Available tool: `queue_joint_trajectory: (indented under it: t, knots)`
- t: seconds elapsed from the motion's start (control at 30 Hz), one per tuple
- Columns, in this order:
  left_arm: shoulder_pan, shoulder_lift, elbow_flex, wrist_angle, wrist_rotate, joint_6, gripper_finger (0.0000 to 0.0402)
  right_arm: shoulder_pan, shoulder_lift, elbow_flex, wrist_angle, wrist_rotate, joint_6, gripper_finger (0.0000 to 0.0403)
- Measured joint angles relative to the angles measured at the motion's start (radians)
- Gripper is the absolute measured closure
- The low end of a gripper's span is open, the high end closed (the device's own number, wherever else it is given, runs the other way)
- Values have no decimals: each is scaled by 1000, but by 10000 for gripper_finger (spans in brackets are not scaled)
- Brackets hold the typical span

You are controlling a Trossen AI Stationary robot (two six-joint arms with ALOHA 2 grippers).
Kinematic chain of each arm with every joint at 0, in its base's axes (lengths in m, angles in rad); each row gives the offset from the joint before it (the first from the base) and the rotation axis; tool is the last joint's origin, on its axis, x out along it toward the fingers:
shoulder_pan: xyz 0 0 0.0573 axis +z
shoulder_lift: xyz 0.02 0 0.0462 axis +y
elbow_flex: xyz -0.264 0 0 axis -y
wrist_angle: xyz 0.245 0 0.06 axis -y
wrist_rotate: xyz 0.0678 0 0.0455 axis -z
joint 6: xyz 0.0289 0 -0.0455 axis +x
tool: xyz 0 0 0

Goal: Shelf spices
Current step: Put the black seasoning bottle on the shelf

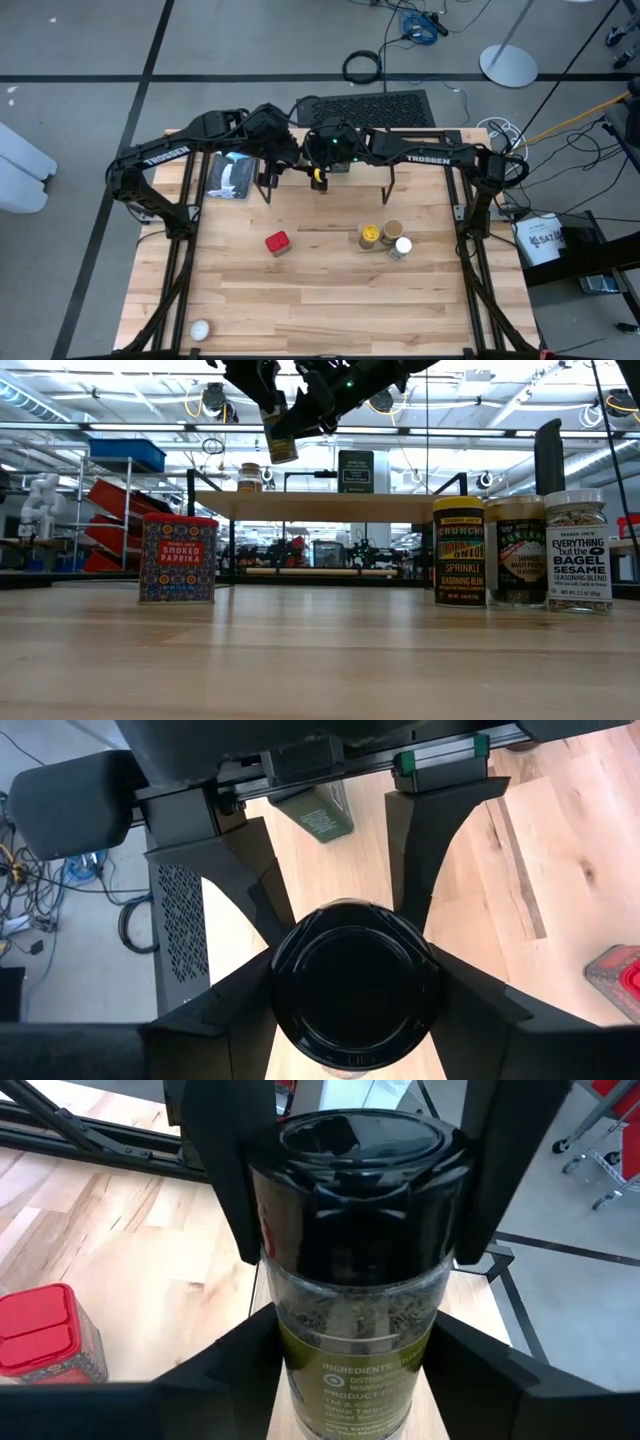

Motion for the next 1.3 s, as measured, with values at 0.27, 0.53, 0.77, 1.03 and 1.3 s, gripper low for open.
queue_joint_trajectory:
  t: [0.27, 0.53, 0.77, 1.03, 1.3]
  knots:
    - [0, 0, 0, -1, 1, 1, 184, 0, 0, 0, -17, -23, -35, 169]
    - [0, 0, 0, 0, -5, 3, 183, -6, 0, 0, -16, -31, -39, 116]
    - [1, 1, 2, 5, -13, 3, 183, -11, 0, 0, 8, -27, -39, 126]
    - [1, 1, 2, 4, -5, 3, 183, -11, 0, 0, 12, -20, -39, 177]
    - [0, 1, 2, 2, 0, 3, 183, -11, 0, 0, 12, -19, -36, 223]
